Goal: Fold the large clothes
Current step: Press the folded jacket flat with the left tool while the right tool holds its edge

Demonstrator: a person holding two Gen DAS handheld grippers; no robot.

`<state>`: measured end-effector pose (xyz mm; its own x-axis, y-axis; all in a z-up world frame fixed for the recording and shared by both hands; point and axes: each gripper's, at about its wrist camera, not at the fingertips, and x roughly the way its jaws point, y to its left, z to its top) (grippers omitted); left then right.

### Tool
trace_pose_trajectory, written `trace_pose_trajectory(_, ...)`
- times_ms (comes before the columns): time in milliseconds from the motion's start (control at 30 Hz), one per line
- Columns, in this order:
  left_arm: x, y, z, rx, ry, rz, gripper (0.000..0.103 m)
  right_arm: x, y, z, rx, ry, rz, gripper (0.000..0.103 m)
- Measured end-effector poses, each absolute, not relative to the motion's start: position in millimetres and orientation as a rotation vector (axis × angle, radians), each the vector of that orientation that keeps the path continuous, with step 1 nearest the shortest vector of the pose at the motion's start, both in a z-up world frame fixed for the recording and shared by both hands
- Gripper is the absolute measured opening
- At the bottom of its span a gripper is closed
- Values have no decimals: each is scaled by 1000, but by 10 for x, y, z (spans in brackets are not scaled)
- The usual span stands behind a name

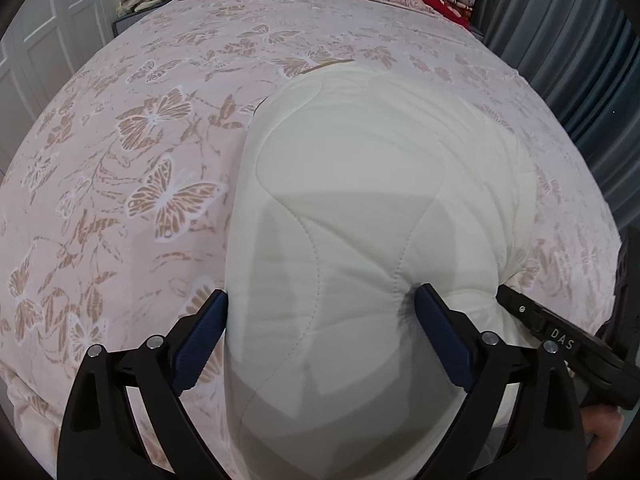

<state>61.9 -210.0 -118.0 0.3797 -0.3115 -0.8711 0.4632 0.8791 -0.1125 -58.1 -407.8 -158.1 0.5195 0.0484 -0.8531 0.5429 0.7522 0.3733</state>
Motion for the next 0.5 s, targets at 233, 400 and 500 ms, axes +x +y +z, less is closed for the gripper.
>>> trace_pose_trajectory(233,652,-2164,-1333,179,1077,-482,98,-508,-4090,-1629,648,993,-332,12)
trace_pose_trajectory(400,783,-1977,-1317,50,1148,-520,98,-653,-4123,-1459,671,935,-315,30)
trace_pose_trajectory(500,845,-1778,-1294,-64,1182,-508,98,-751,-4120,-1358,673,916,-344,51)
